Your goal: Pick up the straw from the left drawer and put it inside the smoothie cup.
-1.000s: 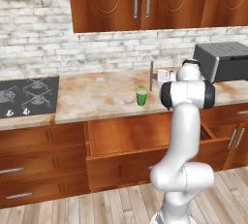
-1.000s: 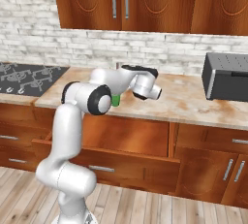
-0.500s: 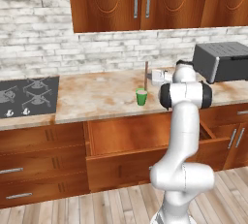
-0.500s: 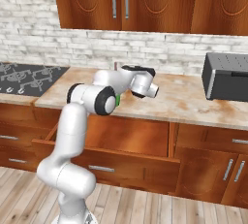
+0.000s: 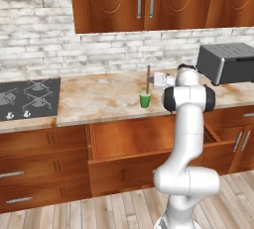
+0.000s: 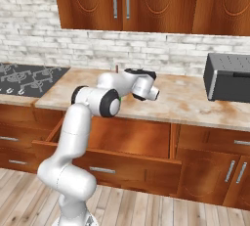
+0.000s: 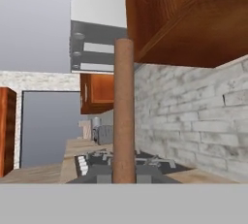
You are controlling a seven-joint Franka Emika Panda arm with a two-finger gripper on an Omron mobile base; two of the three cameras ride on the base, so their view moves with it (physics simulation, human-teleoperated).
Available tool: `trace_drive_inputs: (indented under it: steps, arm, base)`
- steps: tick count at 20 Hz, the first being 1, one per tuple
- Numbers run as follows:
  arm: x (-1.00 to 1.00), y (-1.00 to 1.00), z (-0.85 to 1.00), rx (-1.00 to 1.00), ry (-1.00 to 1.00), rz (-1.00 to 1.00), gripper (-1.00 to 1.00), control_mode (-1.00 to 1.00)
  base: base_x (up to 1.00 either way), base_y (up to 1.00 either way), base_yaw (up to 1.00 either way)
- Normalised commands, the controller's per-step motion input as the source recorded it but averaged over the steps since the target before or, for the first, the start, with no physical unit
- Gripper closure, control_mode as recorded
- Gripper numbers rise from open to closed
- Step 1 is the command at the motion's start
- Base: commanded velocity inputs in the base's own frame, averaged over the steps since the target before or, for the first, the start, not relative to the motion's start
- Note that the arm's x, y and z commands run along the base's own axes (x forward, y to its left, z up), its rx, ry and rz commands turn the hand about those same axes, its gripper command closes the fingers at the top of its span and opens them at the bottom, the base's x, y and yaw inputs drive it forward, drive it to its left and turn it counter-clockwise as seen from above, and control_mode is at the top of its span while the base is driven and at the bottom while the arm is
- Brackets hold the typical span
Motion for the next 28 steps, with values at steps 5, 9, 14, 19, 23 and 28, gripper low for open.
trace_drive_inputs:
  steps: [5,9,14,19,23,28]
  arm:
    - [0.3,0.0,-0.02,0.0,-0.04,-0.01,1.0,-1.0]
    - [0.19,0.0,-0.11,0.0,-0.04,-0.02,1.0,-1.0]
    - [0.06,0.0,-0.26,0.0,-0.01,-0.02,1.0,-1.0]
    - [-0.08,0.0,-0.15,-0.01,0.0,-0.01,1.0,-1.0]
    - [-0.32,0.0,0.0,-0.03,0.0,-0.01,1.0,-1.0]
    - [-0.24,0.0,0.0,-0.03,0.0,-0.01,-1.0,-1.0]
  base:
    - [0.0,0.0,0.0]
    - [0.0,0.0,0.0]
    - [0.0,0.0,0.0]
    - [0.0,0.0,0.0]
    - [0.0,0.0,0.0]
    - [0.0,0.0,0.0]
